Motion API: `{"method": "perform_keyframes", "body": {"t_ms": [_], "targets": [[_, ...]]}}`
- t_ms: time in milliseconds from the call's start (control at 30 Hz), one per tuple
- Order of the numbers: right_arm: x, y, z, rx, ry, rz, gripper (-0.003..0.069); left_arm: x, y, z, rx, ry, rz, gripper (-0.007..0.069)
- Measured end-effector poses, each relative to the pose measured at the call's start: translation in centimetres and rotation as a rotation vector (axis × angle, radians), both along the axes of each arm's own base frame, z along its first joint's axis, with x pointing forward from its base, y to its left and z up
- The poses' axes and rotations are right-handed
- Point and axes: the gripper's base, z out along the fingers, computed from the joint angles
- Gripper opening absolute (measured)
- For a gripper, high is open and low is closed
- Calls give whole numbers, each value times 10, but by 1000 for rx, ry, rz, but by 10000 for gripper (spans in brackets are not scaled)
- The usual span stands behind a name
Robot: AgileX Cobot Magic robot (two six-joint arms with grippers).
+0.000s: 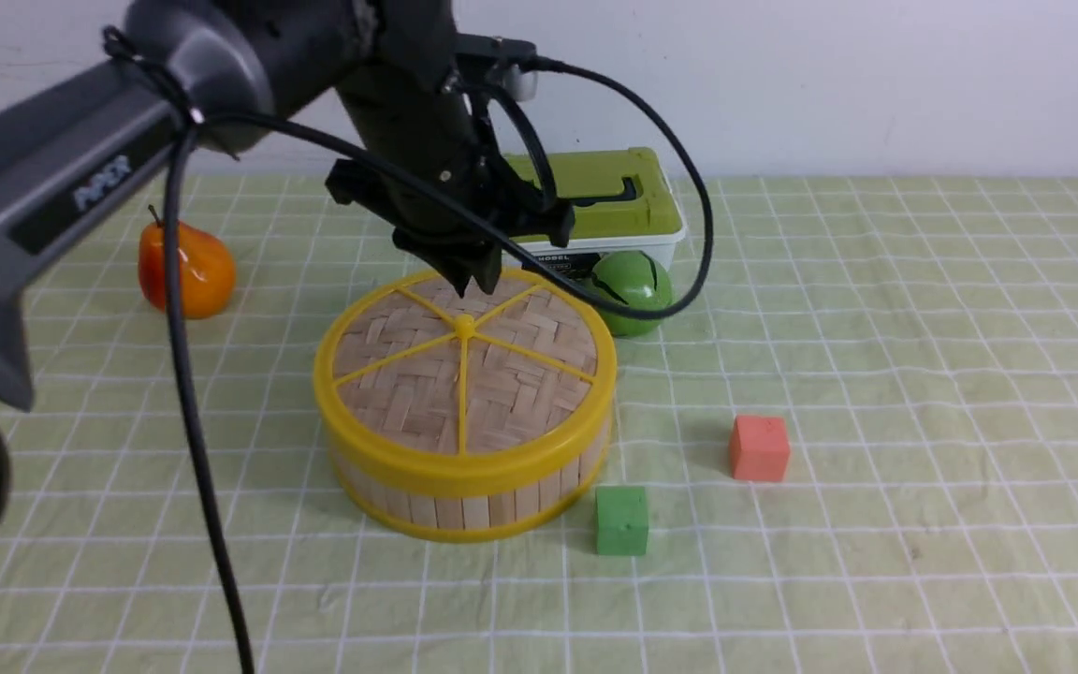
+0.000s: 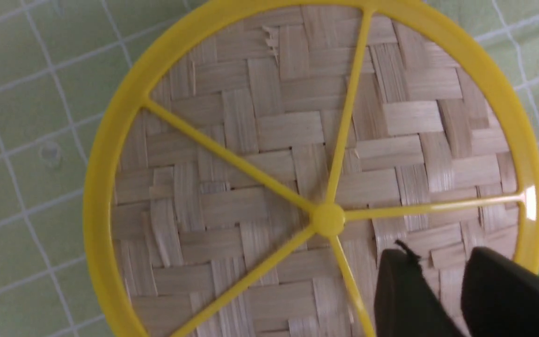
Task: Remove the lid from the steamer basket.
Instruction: Use the left arm to lift the lid of the steamer
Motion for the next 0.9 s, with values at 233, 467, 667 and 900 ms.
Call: {"method": "perform_keyframes", "body": {"t_ms": [233,467,667,900], "targets": [[0,0,0,0,0,0,241,13,-5,-21,35,10,13,365],[0,0,0,0,0,0,241,24,-9,-47,64,37,14,353],[0,0,0,0,0,0,241,24,-7,-51,92,48,16,266],[0,0,0,0,0,0,241,24,-4,-51,112,56,44,125]]}}
